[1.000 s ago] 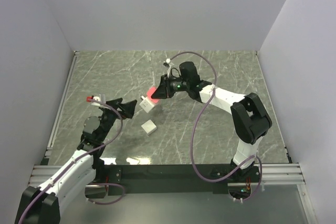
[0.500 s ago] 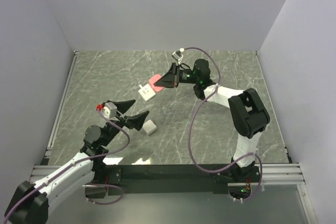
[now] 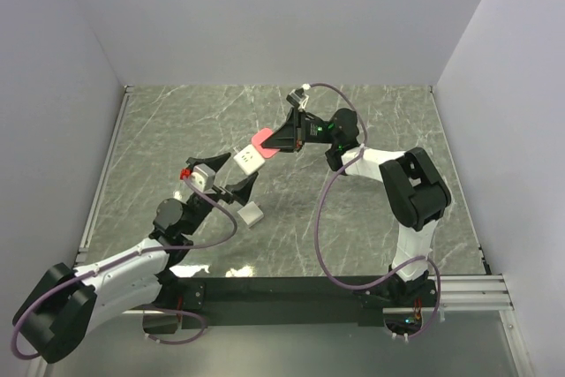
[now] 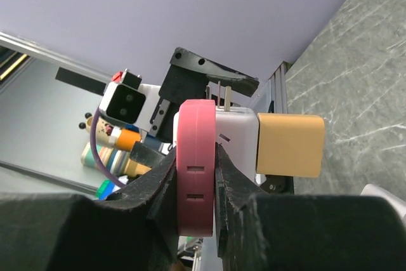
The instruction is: Insert the plug
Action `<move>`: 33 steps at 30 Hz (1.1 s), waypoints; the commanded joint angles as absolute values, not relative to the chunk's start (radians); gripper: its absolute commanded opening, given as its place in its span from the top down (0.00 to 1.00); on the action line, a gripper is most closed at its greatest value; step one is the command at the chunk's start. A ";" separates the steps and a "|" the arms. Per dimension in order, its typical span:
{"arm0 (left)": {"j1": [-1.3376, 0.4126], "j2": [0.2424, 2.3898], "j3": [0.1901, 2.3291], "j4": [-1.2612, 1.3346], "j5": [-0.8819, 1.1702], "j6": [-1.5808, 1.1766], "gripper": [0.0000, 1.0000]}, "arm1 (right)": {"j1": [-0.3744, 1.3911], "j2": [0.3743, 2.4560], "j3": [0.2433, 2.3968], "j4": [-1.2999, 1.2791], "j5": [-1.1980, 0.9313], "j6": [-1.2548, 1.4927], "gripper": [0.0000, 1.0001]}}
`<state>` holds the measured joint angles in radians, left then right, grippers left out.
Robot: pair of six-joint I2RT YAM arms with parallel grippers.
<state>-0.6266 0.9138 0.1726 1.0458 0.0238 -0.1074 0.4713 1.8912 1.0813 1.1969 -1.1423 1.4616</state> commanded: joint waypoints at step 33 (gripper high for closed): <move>-0.709 0.948 0.239 1.033 0.066 -0.035 0.99 | 0.469 1.779 1.069 0.836 -1.075 1.111 0.47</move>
<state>-0.6975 0.9897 0.2287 1.0122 0.0093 -0.0204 0.4686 1.8294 1.0771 0.8780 -1.1160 1.2125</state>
